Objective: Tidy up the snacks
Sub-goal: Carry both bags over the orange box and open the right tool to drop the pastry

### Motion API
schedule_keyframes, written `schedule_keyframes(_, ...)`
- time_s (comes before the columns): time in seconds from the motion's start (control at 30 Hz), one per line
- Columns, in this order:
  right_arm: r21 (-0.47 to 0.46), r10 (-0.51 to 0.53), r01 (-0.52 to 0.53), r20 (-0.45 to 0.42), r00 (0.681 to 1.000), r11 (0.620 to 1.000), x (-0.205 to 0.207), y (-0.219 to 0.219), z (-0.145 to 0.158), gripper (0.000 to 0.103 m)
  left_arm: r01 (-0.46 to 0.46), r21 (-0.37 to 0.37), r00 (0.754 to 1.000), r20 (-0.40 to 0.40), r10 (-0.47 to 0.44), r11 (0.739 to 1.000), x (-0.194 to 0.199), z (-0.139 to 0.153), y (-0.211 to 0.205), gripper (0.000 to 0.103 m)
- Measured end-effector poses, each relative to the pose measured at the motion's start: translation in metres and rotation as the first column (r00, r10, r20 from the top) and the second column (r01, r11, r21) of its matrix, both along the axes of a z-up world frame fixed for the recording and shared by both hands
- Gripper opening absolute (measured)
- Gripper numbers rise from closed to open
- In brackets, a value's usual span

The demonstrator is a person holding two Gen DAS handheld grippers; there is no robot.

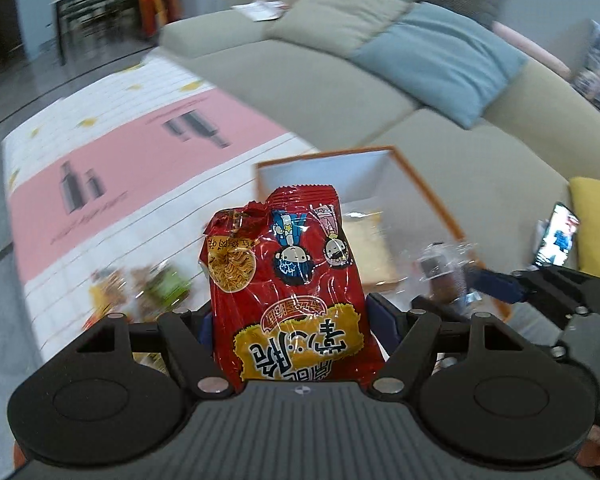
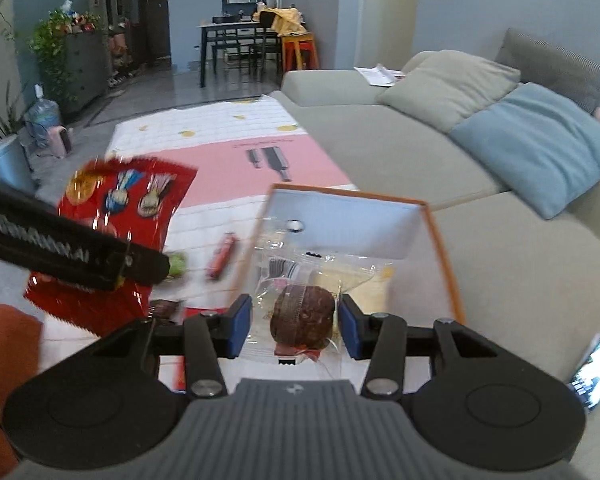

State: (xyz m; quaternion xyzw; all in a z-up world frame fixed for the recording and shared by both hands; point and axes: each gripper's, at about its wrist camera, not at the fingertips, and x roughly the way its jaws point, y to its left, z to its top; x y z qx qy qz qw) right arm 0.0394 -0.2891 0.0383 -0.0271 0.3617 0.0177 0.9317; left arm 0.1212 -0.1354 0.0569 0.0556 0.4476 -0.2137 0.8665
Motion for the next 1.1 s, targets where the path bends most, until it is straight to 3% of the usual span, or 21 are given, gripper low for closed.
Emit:
schedule_keyframes(0.17, -0.055, 0.018, -0.022, -0.080, 0.997, 0.998, 0.012, -0.032, -0.010, 0.045, 0.078, 0.007, 0.997, -0.020, -0.078, 0.997, 0.015, -0.003, -0.042, 0.084)
schedule_keyframes(0.47, -0.028, 0.038, -0.045, -0.211, 0.977, 0.999, 0.049, -0.061, -0.041, 0.046, 0.098, 0.062, 0.978, -0.192, -0.084, 0.993, 0.050, -0.047, -0.086, 0.084)
schedule_keyframes(0.63, 0.023, 0.070, -0.067, -0.295, 0.953, 0.998, 0.072, -0.068, -0.063, 0.046, 0.125, 0.110, 0.956, -0.278, -0.090, 0.986, 0.070, -0.070, -0.100, 0.084)
schedule_keyframes(0.8, 0.010, 0.112, -0.116, -0.357, 0.928, 0.993, 0.087, -0.064, -0.077, 0.045, 0.169, 0.173, 0.936, -0.338, -0.103, 0.970, 0.078, -0.093, -0.116, 0.084)
schedule_keyframes(1.1, 0.025, 0.159, -0.167, -0.469, 0.869, 0.986, 0.102, -0.060, -0.106, 0.045, 0.242, 0.243, 0.916, -0.376, -0.139, 0.939, 0.081, -0.117, -0.132, 0.084)
